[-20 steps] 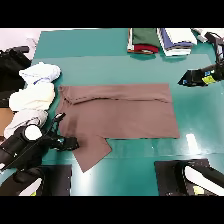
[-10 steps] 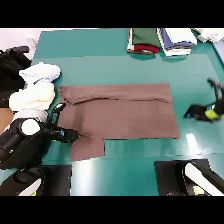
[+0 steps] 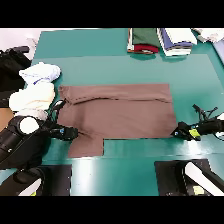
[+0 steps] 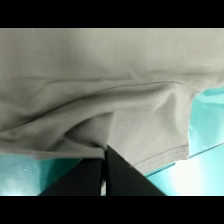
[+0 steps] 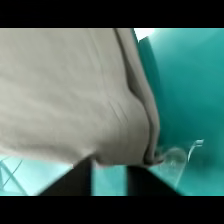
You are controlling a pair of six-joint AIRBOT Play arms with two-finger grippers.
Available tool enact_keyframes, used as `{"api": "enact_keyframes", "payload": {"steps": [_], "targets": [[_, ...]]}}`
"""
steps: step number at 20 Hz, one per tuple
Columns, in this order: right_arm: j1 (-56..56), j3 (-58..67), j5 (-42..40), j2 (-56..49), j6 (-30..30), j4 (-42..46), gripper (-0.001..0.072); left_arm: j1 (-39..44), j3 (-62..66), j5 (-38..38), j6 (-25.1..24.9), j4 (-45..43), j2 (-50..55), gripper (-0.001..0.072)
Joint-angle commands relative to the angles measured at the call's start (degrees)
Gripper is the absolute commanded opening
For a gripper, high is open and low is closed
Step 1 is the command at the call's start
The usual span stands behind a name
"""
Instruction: Fold the shirts.
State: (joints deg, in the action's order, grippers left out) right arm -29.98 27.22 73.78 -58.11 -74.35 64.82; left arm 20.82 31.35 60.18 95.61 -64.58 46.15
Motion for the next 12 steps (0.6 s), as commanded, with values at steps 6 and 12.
{"api": "enact_keyframes", "payload": {"steps": [6, 12], "targets": [[10.73, 7.54, 3.85, 5.84, -1.66, 8.22, 0.0016, 0.02, 0.07, 8.83, 2.54, -5.01, -7.26, 0.0032], [10.82, 14.29, 8.39, 15.41, -3.13, 11.47, 0.0015, 0.02, 5.33, 14.21, 4.44, -9.55, -13.18, 0.0033]]}}
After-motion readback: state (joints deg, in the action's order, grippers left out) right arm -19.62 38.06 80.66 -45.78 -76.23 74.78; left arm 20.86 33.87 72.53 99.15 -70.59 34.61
